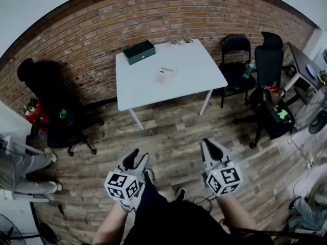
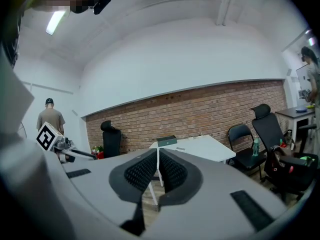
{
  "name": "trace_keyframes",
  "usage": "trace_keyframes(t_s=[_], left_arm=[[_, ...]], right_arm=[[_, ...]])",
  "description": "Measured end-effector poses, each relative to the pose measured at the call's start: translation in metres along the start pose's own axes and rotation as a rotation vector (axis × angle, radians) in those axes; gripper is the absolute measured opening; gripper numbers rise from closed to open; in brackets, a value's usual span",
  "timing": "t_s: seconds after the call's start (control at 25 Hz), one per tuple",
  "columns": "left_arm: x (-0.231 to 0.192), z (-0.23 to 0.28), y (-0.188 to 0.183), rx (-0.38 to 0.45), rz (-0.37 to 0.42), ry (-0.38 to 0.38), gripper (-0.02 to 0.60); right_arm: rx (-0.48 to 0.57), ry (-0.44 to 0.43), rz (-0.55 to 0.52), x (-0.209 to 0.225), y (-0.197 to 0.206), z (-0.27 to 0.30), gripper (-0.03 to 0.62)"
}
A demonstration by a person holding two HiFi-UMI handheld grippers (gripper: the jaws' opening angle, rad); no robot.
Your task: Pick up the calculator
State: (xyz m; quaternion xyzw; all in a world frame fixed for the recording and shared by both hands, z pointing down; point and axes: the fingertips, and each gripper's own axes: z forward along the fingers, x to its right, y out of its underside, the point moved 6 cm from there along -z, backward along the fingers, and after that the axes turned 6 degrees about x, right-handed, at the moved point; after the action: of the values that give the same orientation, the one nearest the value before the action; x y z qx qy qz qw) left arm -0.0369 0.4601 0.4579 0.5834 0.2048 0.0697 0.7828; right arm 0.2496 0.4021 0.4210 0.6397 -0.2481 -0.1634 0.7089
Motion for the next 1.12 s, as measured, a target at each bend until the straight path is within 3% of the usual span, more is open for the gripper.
trace_keyframes(t_s=[0.2,0.64,0.88,1.12], left_arm=[[-0.039,0.028,-0.008,-0.007,0.0,0.044,0.172],[-0.191,0.087,-0.041,-0.067,0.005,0.162,0.172],[-0.23,0.117,-0.048,-0.087,-0.004,0.235,0.172],[-0.237,0.156,-0.053,-0.102,-0.009,0.283,0.172]], right_arm=[[-0.032,0.039,-0.01,0.0,0.008,0.04,0.027],[-0.079,0.18,-0.014,-0.041,0.016,0.157,0.035],[-0.092,0.26,-0.022,-0.047,0.014,0.192,0.035],[-0.109,0.29,-0.065,-0.028,0.014,0.216,0.04]])
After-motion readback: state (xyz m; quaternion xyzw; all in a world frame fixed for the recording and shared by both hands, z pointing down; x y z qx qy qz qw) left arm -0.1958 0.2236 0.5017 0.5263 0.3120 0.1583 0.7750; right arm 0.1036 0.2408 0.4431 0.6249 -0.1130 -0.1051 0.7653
